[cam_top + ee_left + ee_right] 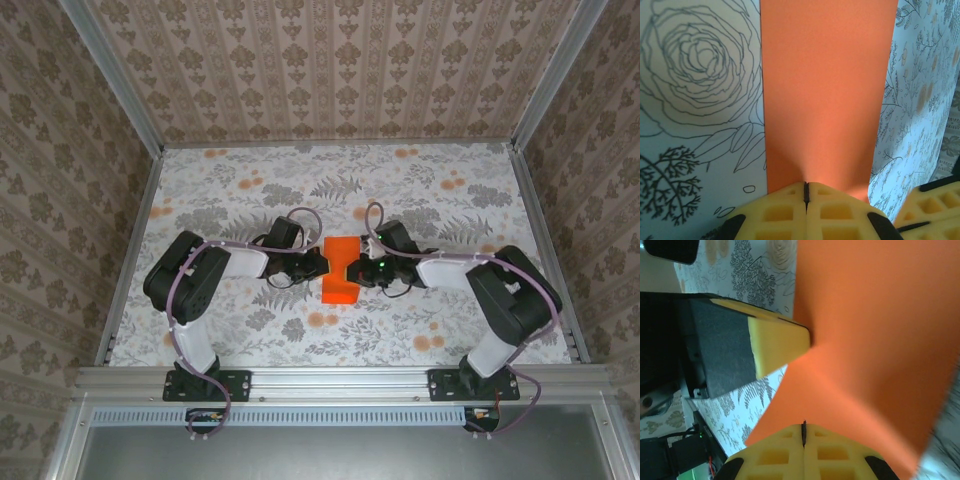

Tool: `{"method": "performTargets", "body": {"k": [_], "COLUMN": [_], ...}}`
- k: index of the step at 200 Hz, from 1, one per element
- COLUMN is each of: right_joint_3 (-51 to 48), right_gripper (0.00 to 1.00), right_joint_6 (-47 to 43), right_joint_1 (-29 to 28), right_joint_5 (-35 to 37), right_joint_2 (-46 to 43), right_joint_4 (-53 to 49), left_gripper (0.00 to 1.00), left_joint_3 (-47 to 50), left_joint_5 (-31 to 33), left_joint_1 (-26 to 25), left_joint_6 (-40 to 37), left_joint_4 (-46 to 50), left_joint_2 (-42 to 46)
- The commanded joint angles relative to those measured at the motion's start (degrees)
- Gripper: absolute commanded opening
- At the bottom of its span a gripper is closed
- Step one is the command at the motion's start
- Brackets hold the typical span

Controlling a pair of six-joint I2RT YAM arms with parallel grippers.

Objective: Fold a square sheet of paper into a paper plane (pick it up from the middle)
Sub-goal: Fold the square sheet of paper in half at the center of the table, then rotate the square sheet of paper at the center of the table.

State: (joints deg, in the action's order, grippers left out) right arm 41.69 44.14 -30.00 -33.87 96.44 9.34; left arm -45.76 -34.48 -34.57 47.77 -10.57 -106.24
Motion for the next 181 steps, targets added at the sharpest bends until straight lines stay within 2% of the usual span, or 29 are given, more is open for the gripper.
{"method": "performTargets", "body": {"k": [1,27,77,140,181], "right_joint_3": [1.2,-0.3,-6.5,-15.5,-13.6], "right_gripper": [0.0,0.0,0.0,0.0,0.0], "right_joint_6": [2.8,3.0,0.0,-3.7,-6.3], "right_joint_1": [-1.2,-1.4,-0.6,1.8,2.6], "right_joint_5": [-2.1,-2.3,-1.8,-2.0,-2.4], "right_joint_2": [4.2,6.0,4.2,-1.7,-8.5], "right_joint_4": [1.9,2.1,-1.4,-5.3,-10.3], "left_gripper": [0.0,0.0,0.0,0.0,0.0], "left_joint_3": [6.0,5.9,6.1,6.8,5.4], "left_joint_5": [13.0,13.1,13.6,13.6,13.3], "left_joint_1": [-1.3,-1.3,-1.0,-0.3,-0.2], "left_joint_6": [-0.8,-0.8,-0.7,-0.7,-2.0], "left_joint_4": [15.6,15.8,15.8,15.3,16.3], "left_joint_2": [-10.9,-11.0,-11.6,-11.5,-11.1]}}
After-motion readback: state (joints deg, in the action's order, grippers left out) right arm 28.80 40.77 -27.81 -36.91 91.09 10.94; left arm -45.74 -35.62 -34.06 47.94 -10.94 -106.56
